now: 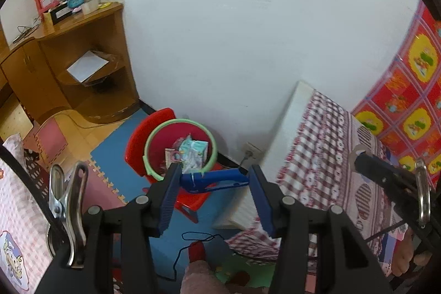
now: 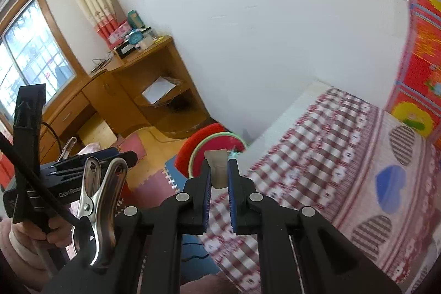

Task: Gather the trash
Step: 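Carry the blue stick and grey item with both tools to the red bucket, then open both tools to drop the stick and grey item into the bucket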

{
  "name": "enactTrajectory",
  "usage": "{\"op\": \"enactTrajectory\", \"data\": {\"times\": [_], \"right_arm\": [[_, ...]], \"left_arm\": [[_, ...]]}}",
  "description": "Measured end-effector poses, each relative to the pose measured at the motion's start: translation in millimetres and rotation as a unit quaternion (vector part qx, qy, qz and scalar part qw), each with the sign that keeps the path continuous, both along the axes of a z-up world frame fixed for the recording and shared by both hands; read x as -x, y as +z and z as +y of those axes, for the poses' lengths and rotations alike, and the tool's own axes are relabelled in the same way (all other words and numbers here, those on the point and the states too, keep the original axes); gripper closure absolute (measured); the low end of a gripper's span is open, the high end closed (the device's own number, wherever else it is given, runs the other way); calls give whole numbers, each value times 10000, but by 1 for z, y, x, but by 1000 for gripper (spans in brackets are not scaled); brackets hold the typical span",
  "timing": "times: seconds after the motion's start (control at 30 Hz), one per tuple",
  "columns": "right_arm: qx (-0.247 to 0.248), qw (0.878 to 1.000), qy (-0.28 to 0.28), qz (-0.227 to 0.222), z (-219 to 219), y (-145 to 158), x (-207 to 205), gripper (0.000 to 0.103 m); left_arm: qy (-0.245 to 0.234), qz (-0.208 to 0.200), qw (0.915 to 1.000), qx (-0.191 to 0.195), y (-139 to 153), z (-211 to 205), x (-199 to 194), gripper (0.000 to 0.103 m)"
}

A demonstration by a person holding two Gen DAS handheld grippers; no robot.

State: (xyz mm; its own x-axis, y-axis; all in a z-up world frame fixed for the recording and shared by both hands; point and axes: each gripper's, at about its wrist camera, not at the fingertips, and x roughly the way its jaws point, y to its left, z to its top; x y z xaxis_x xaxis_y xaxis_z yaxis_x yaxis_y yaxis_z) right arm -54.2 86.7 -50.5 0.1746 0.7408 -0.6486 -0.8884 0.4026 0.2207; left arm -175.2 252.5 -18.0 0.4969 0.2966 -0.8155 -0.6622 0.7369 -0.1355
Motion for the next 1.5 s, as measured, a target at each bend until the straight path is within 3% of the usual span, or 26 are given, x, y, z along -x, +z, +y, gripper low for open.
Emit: {"op": "enactTrajectory", "data": {"times": [0.47,0.8,1.23,1.5], "right_arm": [[353,9977,586,15,103,-17,10,91],[764,9939,762,207,179,-52,-6,91],[1553,9841,792,337,269,-122,-41,91],[2025,9750,721,570,297,-165,-64,91]], "left_arm": [[112,241,9993,267,-51,66,-6,50],[9,194,9979,620,-105,113,-22,50],[53,391,9933,1085,-195,162,-52,50],[17,521,9892,1369,-253,178,-65,50]]}}
